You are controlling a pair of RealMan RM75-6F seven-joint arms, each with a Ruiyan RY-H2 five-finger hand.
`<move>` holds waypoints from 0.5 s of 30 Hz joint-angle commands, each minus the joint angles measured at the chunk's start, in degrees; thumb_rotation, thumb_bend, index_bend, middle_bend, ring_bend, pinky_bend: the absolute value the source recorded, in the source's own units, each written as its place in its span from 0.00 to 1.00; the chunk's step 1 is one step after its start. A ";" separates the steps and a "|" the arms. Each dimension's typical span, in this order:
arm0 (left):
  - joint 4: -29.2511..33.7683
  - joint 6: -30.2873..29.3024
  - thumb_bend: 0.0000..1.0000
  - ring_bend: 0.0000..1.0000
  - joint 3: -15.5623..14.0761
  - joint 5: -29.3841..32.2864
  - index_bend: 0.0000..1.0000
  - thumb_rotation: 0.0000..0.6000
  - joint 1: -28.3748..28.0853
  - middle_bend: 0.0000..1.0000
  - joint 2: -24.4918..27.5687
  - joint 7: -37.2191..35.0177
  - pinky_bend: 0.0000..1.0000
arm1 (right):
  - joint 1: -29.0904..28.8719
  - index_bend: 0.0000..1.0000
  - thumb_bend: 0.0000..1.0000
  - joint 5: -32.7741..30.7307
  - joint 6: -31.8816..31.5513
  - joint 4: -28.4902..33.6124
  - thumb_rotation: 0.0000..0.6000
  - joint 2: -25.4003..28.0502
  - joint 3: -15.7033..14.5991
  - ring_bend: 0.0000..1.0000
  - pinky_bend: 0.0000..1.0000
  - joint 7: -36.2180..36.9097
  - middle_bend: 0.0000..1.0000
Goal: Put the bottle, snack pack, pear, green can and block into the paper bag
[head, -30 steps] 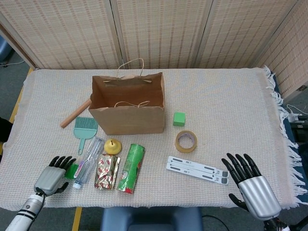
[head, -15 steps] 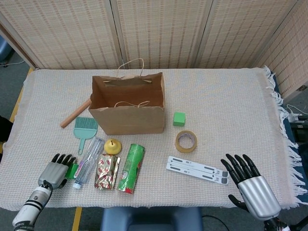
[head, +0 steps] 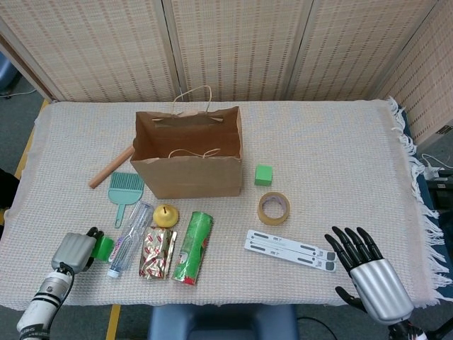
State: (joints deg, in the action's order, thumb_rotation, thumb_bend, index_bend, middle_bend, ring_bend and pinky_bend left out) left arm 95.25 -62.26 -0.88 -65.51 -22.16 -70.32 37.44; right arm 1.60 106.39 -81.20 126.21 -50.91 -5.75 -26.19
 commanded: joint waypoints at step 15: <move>21.24 -16.07 0.57 0.63 30.16 12.21 0.62 1.00 -5.06 0.65 -0.13 -25.57 0.73 | -0.31 0.00 0.07 -0.47 0.84 0.18 1.00 -0.11 0.19 0.00 0.00 -0.24 0.00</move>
State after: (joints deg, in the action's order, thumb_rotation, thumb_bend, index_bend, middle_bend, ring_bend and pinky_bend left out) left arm 111.94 -78.14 24.48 -58.19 -24.02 -69.51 13.81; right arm 1.31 105.96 -80.40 126.39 -51.00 -5.58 -26.39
